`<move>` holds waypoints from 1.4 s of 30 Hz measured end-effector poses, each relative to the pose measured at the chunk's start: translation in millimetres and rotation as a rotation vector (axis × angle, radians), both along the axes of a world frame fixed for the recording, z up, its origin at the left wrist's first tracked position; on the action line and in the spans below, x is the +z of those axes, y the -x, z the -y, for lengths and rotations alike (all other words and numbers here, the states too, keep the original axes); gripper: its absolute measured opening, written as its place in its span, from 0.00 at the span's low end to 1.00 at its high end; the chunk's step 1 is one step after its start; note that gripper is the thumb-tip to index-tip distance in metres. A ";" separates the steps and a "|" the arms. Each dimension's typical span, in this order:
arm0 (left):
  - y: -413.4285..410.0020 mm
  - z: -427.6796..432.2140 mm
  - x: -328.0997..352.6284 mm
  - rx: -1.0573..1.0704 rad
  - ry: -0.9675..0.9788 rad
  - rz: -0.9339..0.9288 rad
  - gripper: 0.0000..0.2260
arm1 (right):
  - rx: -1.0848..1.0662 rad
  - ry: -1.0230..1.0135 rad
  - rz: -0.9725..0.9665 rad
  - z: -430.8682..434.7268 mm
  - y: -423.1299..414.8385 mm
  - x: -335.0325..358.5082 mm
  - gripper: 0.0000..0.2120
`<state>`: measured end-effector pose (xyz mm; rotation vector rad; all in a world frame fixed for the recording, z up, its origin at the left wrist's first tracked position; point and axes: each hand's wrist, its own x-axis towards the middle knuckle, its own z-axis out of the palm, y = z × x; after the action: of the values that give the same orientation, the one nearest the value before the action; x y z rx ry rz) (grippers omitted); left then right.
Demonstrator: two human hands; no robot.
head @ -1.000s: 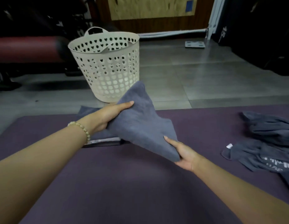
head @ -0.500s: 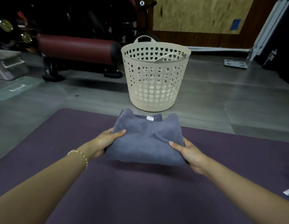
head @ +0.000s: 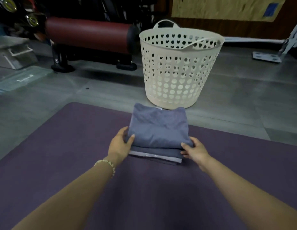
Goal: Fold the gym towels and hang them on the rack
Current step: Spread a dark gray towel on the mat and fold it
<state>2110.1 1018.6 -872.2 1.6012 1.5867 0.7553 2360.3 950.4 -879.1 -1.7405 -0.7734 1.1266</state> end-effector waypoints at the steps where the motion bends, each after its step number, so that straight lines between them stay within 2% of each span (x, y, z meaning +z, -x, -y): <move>1: -0.5 4.5 -0.1 -0.010 -0.022 -0.004 0.22 | -0.004 -0.012 0.009 0.7 0.1 -2.3 0.15; 6: -5.3 14.8 -1.1 -0.052 -0.132 -0.138 0.32 | -0.002 -0.052 0.021 6.8 -5.5 -2.8 0.11; 11: -30.1 35.1 19.3 -0.025 -0.330 -0.256 0.31 | 0.018 -0.083 -0.020 21.0 -13.6 11.4 0.09; 13: -44.3 44.0 24.5 -0.071 -0.335 -0.261 0.31 | 0.101 -0.024 -0.100 32.2 -14.4 18.6 0.09; 15: -60.5 55.6 27.6 -0.160 -0.311 -0.283 0.31 | 0.190 0.058 -0.075 46.9 -20.7 23.3 0.13; 17: -78.6 68.8 29.2 -0.267 -0.303 -0.327 0.31 | 0.250 0.076 0.147 62.0 -42.1 21.8 0.17; 20: -110.1 90.5 30.8 -0.415 -0.291 -0.433 0.29 | 0.459 0.144 0.671 96.4 -97.2 25.6 0.22; 23: -151.0 112.7 31.6 -0.575 -0.278 -0.539 0.30 | 0.603 0.298 0.930 149.4 -162.1 37.6 0.26; 26: -204.5 133.7 31.0 -0.700 -0.231 -0.593 0.31 | 0.534 0.403 0.959 215.1 -225.9 46.4 0.29; 31: -302.8 185.5 22.9 -0.906 -0.187 -0.613 0.30 | 0.339 0.542 0.897 325.7 -306.5 30.4 0.38; 34: -349.6 220.5 5.0 -1.036 -0.151 -0.644 0.30 | 0.224 0.589 0.831 377.5 -335.4 10.2 0.36; 38: -390.3 251.3 -14.6 -1.142 -0.117 -0.685 0.30 | -0.006 0.505 0.743 411.5 -361.0 -13.2 0.35; 42: -419.4 264.2 -29.0 -1.152 -0.073 -0.678 0.29 | -0.159 0.426 0.897 419.3 -392.9 -11.7 0.37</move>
<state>2529.5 754.4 -901.2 2.5418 0.7119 -0.3930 2753.2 531.1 -890.9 -2.6651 -0.9194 0.3629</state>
